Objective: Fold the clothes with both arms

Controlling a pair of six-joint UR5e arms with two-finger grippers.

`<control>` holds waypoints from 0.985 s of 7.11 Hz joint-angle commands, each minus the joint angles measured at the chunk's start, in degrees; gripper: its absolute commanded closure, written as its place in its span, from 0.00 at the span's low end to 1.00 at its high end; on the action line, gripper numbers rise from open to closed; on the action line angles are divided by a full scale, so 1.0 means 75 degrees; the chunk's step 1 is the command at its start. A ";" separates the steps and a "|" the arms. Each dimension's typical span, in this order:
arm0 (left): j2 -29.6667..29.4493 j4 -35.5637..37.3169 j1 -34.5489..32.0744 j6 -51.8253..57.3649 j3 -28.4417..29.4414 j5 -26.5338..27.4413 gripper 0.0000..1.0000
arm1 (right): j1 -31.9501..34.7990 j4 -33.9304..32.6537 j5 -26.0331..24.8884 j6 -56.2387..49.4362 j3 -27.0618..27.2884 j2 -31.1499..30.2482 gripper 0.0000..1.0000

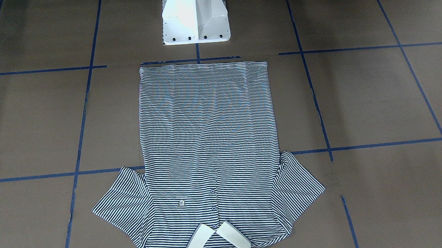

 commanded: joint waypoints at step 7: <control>-0.1343 -0.1043 0.0790 -0.0028 0.0030 -0.1651 0.00 | -0.2270 0.2949 0.0294 0.2968 -0.1742 0.2193 0.00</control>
